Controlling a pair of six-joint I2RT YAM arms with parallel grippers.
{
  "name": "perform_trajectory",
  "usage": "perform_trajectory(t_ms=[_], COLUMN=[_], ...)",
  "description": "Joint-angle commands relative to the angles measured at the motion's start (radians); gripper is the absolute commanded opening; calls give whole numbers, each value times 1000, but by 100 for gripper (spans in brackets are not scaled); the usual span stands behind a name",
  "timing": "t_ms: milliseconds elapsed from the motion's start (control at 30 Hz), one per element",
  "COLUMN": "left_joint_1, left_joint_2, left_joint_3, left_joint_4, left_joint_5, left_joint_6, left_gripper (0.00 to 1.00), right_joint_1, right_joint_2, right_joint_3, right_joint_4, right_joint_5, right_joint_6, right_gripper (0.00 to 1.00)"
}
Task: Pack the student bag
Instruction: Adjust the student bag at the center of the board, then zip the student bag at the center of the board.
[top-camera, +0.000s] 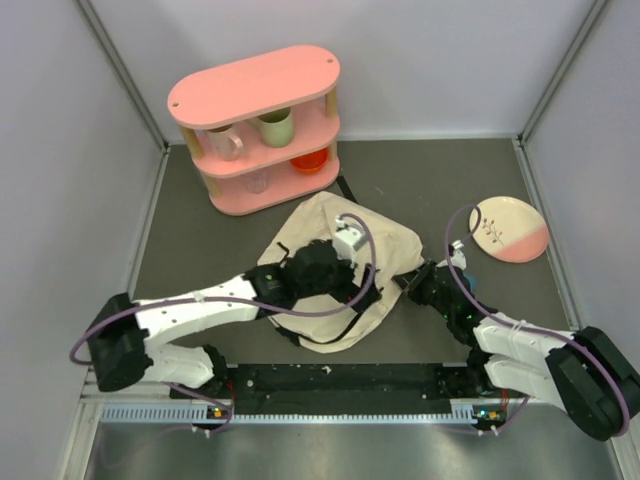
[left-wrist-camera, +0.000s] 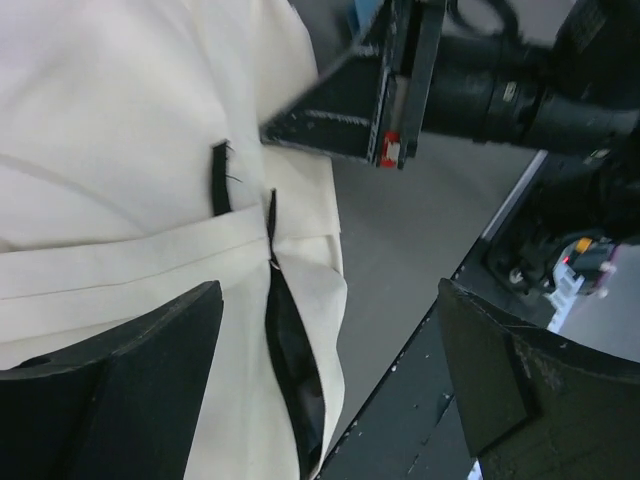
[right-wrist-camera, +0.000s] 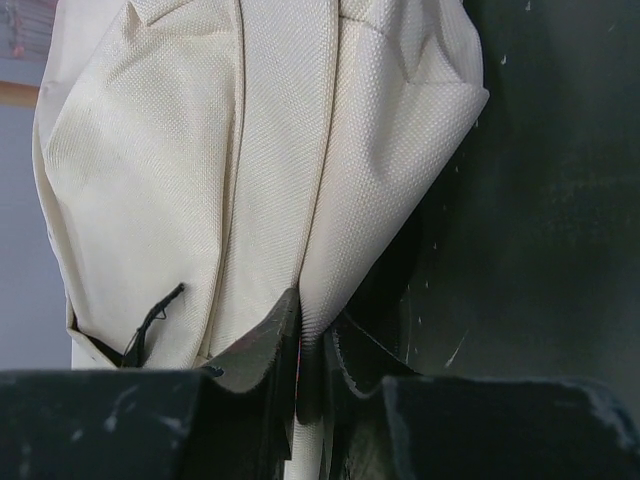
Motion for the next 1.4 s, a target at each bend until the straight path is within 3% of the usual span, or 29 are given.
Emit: perform_trajectory(t_ms=[0,200,567,733,1100,1367], left_joint_1=[-111,-113,-113,-113,-116,-119], left_joint_2=[179,365,489,500,492,566], left_joint_3=[70,138,199,234,152,208], left_joint_4=[40,72,122,96,6,-72], left_joint_5=[-102,-136,-253,-254,-394,-406], left_joint_6=[37,21,-3,-24,-150,-167], left_gripper=[90,84,81,61,69,65], right_joint_1=[17,13,16,16,16,16], right_joint_2=[-20,-75,-200,-246,-266,-254], right_joint_3=[31,34,22,16,-10,-18], right_joint_4=[-9,-52,-141,-181,-213,-196], right_joint_5=[-21,-19,1,-2,37,25], right_joint_6=[-20,-25,-38,-40,-55,-54], right_gripper=[12,13,14,14,15,16])
